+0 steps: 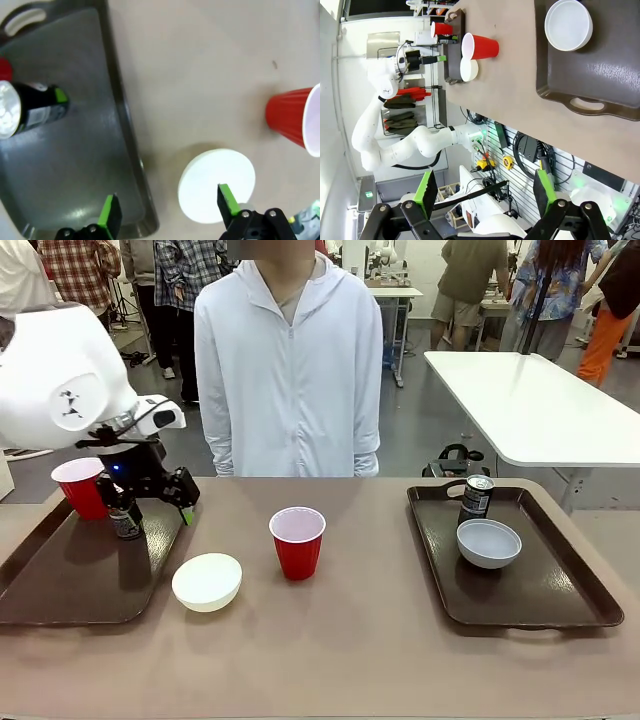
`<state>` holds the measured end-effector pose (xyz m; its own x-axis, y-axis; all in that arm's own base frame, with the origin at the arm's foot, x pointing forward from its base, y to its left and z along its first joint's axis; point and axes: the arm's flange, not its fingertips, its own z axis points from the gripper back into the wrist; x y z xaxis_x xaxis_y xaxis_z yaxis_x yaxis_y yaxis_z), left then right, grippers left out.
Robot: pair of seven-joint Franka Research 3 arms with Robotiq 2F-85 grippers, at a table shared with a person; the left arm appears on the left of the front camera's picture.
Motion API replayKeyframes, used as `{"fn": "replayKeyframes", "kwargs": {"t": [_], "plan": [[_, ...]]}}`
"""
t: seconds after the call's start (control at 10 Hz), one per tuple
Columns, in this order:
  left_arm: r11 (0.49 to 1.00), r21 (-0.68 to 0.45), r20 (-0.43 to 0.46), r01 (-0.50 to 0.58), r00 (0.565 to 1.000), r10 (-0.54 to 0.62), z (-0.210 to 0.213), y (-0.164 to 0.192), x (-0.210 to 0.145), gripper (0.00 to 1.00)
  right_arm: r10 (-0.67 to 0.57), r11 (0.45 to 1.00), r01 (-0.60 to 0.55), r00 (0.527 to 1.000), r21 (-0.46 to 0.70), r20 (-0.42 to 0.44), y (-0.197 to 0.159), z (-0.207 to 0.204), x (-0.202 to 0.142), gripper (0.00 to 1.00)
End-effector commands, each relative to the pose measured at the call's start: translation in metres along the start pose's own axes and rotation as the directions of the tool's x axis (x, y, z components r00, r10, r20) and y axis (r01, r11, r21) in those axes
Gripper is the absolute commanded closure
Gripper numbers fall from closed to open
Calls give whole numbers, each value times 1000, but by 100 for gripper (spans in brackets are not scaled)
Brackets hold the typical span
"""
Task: Prepare tableware on both trays.
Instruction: Pick up a Picnic Bowl from the table and place it on a Handle tray.
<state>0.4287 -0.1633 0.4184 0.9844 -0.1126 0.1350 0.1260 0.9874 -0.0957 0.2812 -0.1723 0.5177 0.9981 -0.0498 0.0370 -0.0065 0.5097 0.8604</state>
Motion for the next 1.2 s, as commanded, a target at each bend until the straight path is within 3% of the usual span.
{"fn": "replayKeyframes", "kwargs": {"t": [0.0,0.4,0.9,1.1], "plan": [[999,37,-16,17,1000,-16,-7,-14,8,0,18,1000,-18,1000,20,6,1,1,1,0],[989,17,-45,148,988,-147,-28,-34,0,0,18,1000,-18,1000,20,6,1,1,1,0],[952,16,-90,306,949,-304,-65,-31,-9,0,18,1000,-18,1000,20,6,1,1,1,0],[949,-17,-100,316,944,-316,-71,-30,-10,2,18,1000,-18,1000,20,6,1,1,1,0]]}}
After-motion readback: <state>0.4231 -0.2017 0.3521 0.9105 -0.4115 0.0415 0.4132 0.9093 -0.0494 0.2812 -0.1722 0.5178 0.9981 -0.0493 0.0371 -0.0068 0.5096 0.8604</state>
